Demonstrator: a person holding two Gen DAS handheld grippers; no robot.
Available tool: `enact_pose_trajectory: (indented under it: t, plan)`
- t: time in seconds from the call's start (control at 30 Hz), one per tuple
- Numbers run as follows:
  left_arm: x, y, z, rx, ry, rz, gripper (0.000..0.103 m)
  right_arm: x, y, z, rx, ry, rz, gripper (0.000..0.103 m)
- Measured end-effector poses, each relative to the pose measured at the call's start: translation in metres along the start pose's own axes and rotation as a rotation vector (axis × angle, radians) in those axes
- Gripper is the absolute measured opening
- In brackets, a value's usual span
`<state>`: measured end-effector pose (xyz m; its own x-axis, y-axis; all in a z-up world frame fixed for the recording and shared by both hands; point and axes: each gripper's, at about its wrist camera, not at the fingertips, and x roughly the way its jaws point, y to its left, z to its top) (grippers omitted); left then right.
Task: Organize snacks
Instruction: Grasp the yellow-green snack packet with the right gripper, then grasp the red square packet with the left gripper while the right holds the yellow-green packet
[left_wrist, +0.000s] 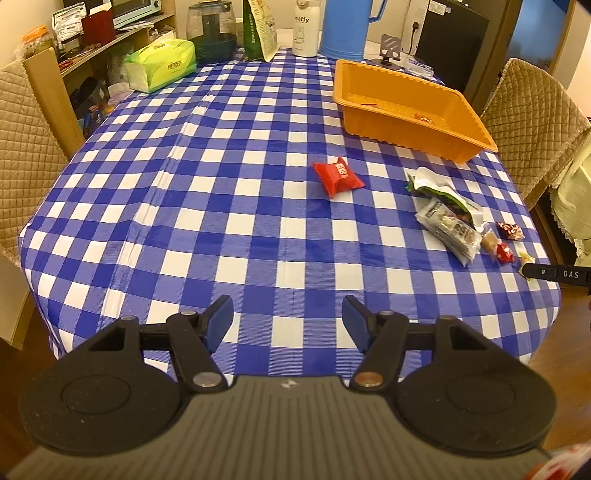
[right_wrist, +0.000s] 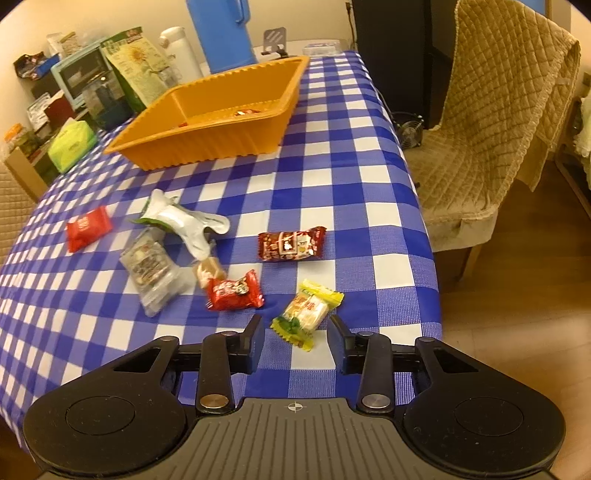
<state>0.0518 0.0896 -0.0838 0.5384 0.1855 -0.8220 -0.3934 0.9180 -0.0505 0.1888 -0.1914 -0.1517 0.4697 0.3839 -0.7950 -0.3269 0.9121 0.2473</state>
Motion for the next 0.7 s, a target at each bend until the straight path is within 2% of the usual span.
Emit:
enact_pose_trajectory:
  t: [0.27, 0.37, 0.43, 0.7]
  plan:
    - [0.004, 0.004, 0.001, -0.003, 0.006, 0.007, 0.062, 0.01, 0.012, 0.005, -0.05, -0.018, -0.053, 0.036]
    - [0.006, 0.003, 0.001, 0.001, 0.009, 0.003, 0.062, 0.013, 0.021, 0.002, -0.115, -0.024, -0.092, 0.031]
    - [0.009, 0.002, 0.002, 0.005, 0.014, -0.003, 0.062, 0.014, 0.024, -0.001, -0.157, -0.029, -0.111, 0.024]
    - [0.025, -0.017, 0.009, 0.057, 0.028, -0.045, 0.061, 0.01, 0.02, -0.004, -0.153, -0.026, -0.094, 0.022]
